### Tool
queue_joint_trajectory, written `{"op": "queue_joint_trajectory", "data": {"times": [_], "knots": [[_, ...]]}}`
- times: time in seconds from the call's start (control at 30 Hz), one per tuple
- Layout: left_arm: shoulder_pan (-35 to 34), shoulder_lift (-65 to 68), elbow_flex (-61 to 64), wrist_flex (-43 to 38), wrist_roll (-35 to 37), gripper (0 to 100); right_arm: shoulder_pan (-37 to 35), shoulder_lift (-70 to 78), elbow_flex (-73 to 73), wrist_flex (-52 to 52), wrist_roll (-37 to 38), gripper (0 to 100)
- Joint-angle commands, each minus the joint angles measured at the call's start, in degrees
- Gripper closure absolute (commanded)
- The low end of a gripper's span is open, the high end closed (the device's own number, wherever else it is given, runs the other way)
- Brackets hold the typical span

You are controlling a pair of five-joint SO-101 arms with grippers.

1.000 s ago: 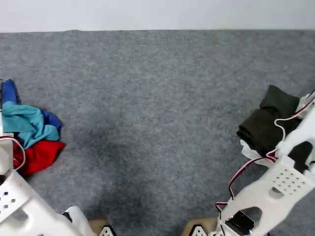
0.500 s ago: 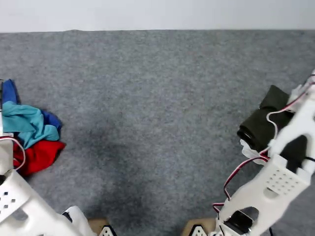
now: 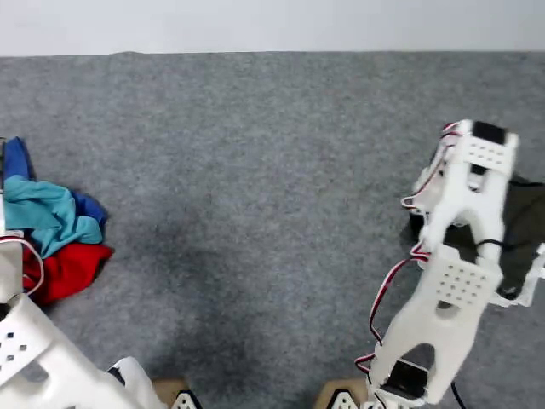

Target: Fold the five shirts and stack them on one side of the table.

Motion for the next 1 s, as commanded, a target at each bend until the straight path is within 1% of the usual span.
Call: {"op": "queue_joint_trajectory", "data": {"times": [0.0, 0.17, 0.27, 0.4, 0.53, 0.73, 0.87, 0.97], "knots": [[0.1, -0.7, -0.2, -0.7, -0.5, 94, -0.7, -1.1, -1.9, 2.0, -0.3, 99.0], [0.1, -0.5, -0.2, -0.7, -0.5, 94, 1.5, -10.5, -2.5, 2.3, -0.2, 99.0], [0.1, -0.5, -0.2, -0.7, -0.5, 94, 4.3, -17.2, -2.5, 2.3, 0.4, 99.0], [0.1, -0.8, -0.2, -0.7, -0.5, 94, 10.2, -20.8, -2.3, 2.4, 6.9, 99.0], [0.1, -0.8, -0.2, -0.7, -0.5, 94, 17.4, -19.6, -1.2, 2.3, 10.8, 99.0], [0.2, -0.7, -0.2, -0.7, -0.5, 94, 23.5, -9.8, 4.9, 2.2, 16.0, 99.0], [0.2, -0.7, -0.2, -0.7, -0.4, 94, 27.5, -5.9, 4.1, 2.2, 16.0, 99.0], [0.2, -0.7, -0.2, -0.7, -0.4, 94, 27.7, -7.8, 3.9, 2.3, 16.0, 99.0]]}}
